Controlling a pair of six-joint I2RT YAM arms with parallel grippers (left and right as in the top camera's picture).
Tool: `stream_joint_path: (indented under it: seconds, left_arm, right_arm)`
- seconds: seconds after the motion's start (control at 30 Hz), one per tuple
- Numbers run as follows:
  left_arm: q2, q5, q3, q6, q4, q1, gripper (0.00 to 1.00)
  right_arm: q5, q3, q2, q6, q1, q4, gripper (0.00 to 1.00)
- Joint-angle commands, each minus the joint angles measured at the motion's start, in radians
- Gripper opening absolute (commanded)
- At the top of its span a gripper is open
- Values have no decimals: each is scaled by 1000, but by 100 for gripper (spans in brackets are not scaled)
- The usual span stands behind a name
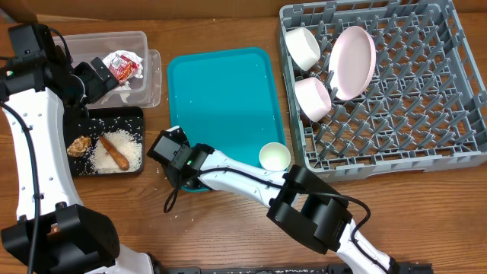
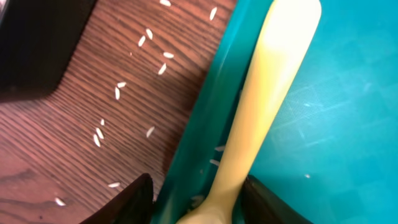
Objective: Sort waste into correct bins and load items into the dishwasher
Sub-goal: 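Carry the yellow spoon into the dish rack with the right gripper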
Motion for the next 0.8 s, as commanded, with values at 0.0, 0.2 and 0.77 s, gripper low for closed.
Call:
stream_joint_path:
  seconds: [0.0, 0.2, 0.77]
  left_arm:
    - [-2, 6, 19, -10, 3, -7, 100]
    - [-2, 6, 19, -10, 3, -7, 100]
    - [-2, 6, 19, -10, 3, -7, 100]
  right_arm:
    - [72, 9, 30, 8, -11, -28, 34]
    - [71, 10, 30, 23, -18, -38, 24]
    - [60, 209, 29, -37, -18, -258, 4]
